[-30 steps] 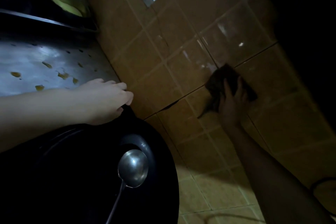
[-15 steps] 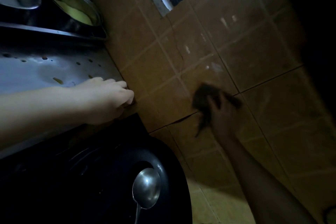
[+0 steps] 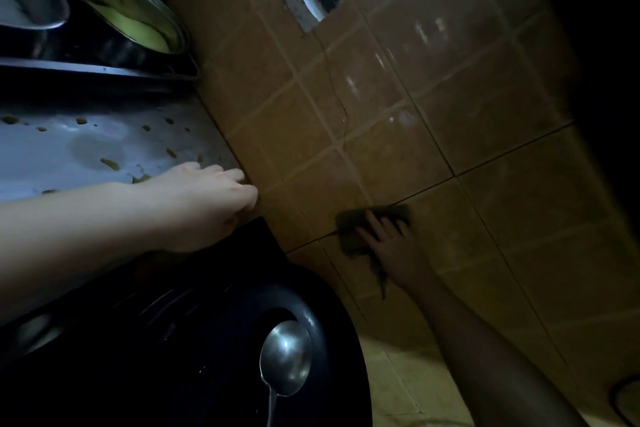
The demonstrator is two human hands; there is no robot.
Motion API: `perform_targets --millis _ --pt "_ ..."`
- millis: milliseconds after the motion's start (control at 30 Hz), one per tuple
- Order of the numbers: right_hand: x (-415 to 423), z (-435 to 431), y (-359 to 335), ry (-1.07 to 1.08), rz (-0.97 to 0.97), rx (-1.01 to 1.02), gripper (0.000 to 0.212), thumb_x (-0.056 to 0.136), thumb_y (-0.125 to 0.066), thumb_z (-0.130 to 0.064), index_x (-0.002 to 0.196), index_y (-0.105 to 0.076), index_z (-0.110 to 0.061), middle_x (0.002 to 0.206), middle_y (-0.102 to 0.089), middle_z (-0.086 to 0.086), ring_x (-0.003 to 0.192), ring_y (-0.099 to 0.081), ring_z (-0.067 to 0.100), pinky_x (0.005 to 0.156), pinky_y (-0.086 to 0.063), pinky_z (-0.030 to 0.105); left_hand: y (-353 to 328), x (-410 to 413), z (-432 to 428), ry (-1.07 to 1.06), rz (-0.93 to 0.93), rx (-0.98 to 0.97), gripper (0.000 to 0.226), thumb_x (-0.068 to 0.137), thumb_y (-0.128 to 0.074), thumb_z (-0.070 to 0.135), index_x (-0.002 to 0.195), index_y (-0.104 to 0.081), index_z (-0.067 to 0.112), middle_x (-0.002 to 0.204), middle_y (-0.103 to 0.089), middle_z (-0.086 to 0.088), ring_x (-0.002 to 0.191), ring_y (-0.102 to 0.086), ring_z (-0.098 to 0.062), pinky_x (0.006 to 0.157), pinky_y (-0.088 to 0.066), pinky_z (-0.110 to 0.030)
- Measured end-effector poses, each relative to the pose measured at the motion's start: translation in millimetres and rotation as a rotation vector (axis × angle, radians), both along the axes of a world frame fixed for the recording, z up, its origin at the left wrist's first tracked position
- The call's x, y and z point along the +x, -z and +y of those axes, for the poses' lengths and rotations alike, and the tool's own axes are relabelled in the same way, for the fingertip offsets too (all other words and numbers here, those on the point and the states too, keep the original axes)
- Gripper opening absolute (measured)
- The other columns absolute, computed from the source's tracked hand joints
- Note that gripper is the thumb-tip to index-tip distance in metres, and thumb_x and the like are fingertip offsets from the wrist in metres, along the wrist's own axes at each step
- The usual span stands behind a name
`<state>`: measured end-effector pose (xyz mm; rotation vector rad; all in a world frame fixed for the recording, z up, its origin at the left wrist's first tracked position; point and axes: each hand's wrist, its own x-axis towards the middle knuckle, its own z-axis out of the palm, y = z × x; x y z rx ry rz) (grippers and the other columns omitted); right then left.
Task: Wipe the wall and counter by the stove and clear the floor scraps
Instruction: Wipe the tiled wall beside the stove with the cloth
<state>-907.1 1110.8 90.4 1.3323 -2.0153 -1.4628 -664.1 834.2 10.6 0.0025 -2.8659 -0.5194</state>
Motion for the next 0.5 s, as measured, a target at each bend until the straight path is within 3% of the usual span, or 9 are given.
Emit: perform_targets --millis 67,133,233,367,500 --pt "-1.8 15.0 -23.2 -0.038 0.05 -0.153 0.074 0.053 -0.087 -0.017 0.123 -0.063 -0.017 0.133 -0.056 0.018 0.104 -0.064 0.034 0.077 -0.053 0.044 -0.8 1.4 -1.8 -0.003 -0.016 -0.021 0.022 0.094 -0.04 0.038 0.115 -0.038 0.036 0.099 -0.032 0.009 0.104 -0.048 -0.015 0.076 -0.032 -0.026" --pt "-5.7 24.6 -52.5 0.025 0.078 -0.465 0.071 0.061 -0.081 -0.004 0.128 -0.058 -0.012 0.135 -0.05 0.026 0.108 -0.058 0.045 0.08 -0.049 0.054 -2.8 0.0 2.0 -0.009 -0.026 -0.028 0.022 0.093 -0.041 0.039 0.116 -0.037 0.037 0.102 -0.034 0.01 0.104 -0.048 -0.014 0.075 -0.031 -0.026" --pt "-5.9 31.2 -81.0 0.068 0.205 -0.706 0.071 0.069 -0.077 -0.003 0.134 -0.051 -0.016 0.139 -0.044 0.027 0.114 -0.051 0.049 0.086 -0.044 0.058 -7.7 -7.4 15.5 0.006 -0.025 -0.007 0.024 0.093 -0.042 0.041 0.117 -0.038 0.039 0.111 -0.042 0.009 0.104 -0.05 -0.014 0.079 -0.036 -0.028" --pt "-0.1 50.0 -71.3 0.054 0.2 -0.506 0.071 0.067 -0.081 -0.013 0.132 -0.054 -0.019 0.138 -0.048 0.022 0.111 -0.056 0.042 0.085 -0.047 0.051 -13.4 -13.4 36.0 0.016 0.026 -0.003 0.025 0.093 -0.039 0.041 0.118 -0.036 0.04 0.11 -0.042 0.009 0.106 -0.05 -0.015 0.085 -0.04 -0.031" --pt "13.4 91.7 -46.5 0.18 -0.053 -0.181 0.077 0.074 -0.078 -0.024 0.141 -0.042 -0.021 0.151 -0.032 0.016 0.127 -0.046 0.037 0.101 -0.038 0.052 -14.3 -11.0 63.9 0.015 0.01 -0.008 0.023 0.092 -0.038 0.041 0.116 -0.037 0.041 0.112 -0.042 0.009 0.108 -0.049 -0.015 0.088 -0.04 -0.033"
